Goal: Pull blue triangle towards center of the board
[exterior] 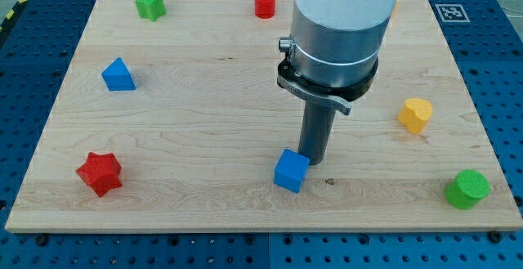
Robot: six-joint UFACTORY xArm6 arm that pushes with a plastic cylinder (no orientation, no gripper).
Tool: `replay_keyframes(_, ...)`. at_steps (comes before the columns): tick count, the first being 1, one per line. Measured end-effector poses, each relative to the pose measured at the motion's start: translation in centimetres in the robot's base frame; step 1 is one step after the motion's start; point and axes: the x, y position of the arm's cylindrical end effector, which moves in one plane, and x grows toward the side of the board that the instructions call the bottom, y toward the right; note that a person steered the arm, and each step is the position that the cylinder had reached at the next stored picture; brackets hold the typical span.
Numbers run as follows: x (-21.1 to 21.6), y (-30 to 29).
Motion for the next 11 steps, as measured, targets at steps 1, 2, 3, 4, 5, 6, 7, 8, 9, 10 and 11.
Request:
replay_keyframes(1, -5.4, -0.2)
replay_keyframes(2, -10.9, -3.1)
replay_keyframes(3, -13.1, -9.9)
replay_keyframes(4, -13.9, -18.2)
replay_keyframes(5, -14.9, -27.5)
replay_keyframes(6, -15.3, -32.9)
replay_keyframes(7, -15.6, -34.9)
replay_keyframes(8, -11.9, -33.6)
replay_keyframes(9, -10.9, -27.1)
replay_keyframes(10, -11.7, -18.1)
replay_keyframes(11, -11.7, -14.3)
